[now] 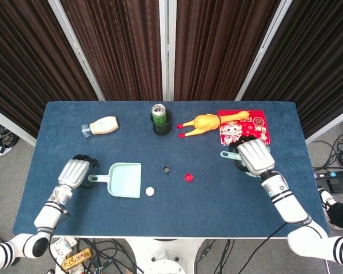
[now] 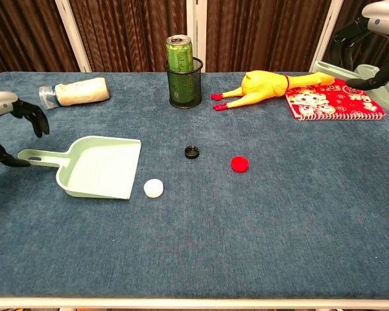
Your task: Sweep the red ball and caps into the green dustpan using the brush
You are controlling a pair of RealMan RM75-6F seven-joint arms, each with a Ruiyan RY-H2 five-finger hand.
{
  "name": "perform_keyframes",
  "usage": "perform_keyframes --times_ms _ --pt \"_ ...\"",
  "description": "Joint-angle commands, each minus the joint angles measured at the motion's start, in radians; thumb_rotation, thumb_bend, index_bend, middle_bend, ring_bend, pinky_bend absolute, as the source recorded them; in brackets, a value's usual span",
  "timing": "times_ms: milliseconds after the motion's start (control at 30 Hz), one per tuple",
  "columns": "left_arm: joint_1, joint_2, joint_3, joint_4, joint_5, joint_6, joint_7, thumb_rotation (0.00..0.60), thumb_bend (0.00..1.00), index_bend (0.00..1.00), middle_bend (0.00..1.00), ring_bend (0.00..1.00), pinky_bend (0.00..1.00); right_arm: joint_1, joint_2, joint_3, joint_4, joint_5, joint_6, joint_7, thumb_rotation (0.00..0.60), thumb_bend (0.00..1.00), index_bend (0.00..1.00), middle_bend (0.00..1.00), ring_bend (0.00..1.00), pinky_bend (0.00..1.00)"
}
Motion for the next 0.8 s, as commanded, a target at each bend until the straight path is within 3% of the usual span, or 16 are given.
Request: perform_keyframes --times_ms 33,267,800 --pt "-0.002 -0.031 0.015 0.028 -0.01 0.015 0.039 0.6 0.18 0.4 0.39 0.26 0.23 0.001 -0.004 -0.003 0.003 0.005 -0.002 0.0 0.6 0.45 0.67 0.62 0.3 0.34" --pt "-0.01 -0.071 0.019 0.043 -0.022 0.032 0.069 0.6 0.24 0.43 0.43 0.31 0.28 0.005 -0.011 -0.013 0.014 0.018 -0.011 -0.001 0.6 0.45 0.67 0.62 0.3 0.34" --pt "-0.034 -0.084 0.024 0.023 -0.049 0.031 0.11 0.6 0.33 0.5 0.49 0.36 0.28 0.004 -0.023 -0.032 0.035 0.02 -0.016 0.019 0.6 0.45 0.67 0.62 0.3 0.34"
